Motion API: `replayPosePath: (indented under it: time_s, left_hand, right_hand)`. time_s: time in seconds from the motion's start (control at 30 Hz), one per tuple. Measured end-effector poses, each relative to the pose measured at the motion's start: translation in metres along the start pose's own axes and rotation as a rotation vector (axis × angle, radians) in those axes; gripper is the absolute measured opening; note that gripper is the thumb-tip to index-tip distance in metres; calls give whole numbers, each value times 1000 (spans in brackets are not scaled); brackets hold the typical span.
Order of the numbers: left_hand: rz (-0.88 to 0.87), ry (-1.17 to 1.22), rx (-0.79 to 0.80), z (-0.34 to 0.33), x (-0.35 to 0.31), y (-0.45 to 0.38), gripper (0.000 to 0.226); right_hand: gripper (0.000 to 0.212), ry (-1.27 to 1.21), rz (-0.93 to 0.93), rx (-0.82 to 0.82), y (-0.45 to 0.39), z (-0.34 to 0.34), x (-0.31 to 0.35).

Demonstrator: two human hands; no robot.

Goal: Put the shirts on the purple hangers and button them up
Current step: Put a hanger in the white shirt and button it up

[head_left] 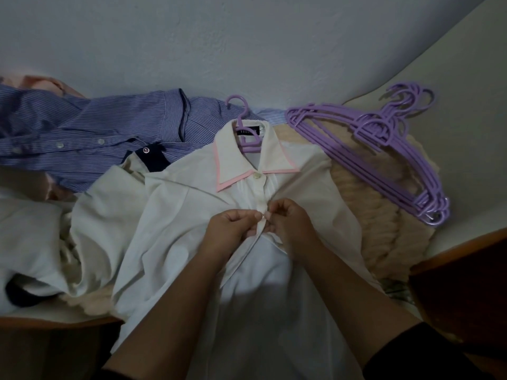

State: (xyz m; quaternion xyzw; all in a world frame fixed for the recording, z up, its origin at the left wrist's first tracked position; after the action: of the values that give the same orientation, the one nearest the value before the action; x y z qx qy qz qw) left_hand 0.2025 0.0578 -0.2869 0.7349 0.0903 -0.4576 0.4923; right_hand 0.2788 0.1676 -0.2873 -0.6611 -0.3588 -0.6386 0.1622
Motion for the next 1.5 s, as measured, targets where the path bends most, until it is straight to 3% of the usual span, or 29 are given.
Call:
replayPosePath:
  time_s: [0.2, 0.37, 0.5, 0.6, 0.7, 0.87, 1.2, 1.3, 1.5]
  left_hand:
    - [53, 115, 114, -6, -28, -7, 11]
    - [-116, 105, 19, -16, -85, -24, 20]
    - [-149, -118, -87, -18, -86, -31, 16]
    - [-177, -221, -215, -16, -62, -26, 9]
    - [-304, -535, -376, -13, -48, -1, 3]
    - [-352, -1005, -399, -16, -25, 31, 18]
    - [-214, -1251, -463, -5, -23, 46, 26]
    - [-192, -1191, -454, -6, -24, 49, 30]
    - [-182, -551, -295, -13, -29, 47, 28]
  right_hand:
    - [34, -263, 12, 50, -14, -8, 23]
    - [31, -126, 212, 47, -56, -9, 71]
    - [32, 209, 227, -33, -68, -2, 66]
    - [24, 245, 129, 4, -52, 7, 44]
    - [22, 254, 152, 17, -38, 19, 33]
    - [31, 494, 203, 78, -12, 34, 30]
    - [19, 769, 123, 231, 14, 49, 20]
    - [17, 808, 103, 207, 18, 45, 22]
    - [18, 147, -29, 54, 27, 8, 35]
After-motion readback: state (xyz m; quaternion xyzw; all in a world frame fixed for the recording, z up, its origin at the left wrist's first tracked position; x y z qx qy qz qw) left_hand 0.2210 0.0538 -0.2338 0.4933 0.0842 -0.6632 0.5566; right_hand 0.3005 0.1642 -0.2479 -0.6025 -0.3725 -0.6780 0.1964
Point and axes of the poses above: each hand's wrist, its own y-axis away from the middle knuckle, its own z-axis out of the back of the hand, x = y × z, the point moved 3 cm from there along -y, towards the middle knuckle, and after that the axes turned 12 degrees about z, right-handed, at the moved point
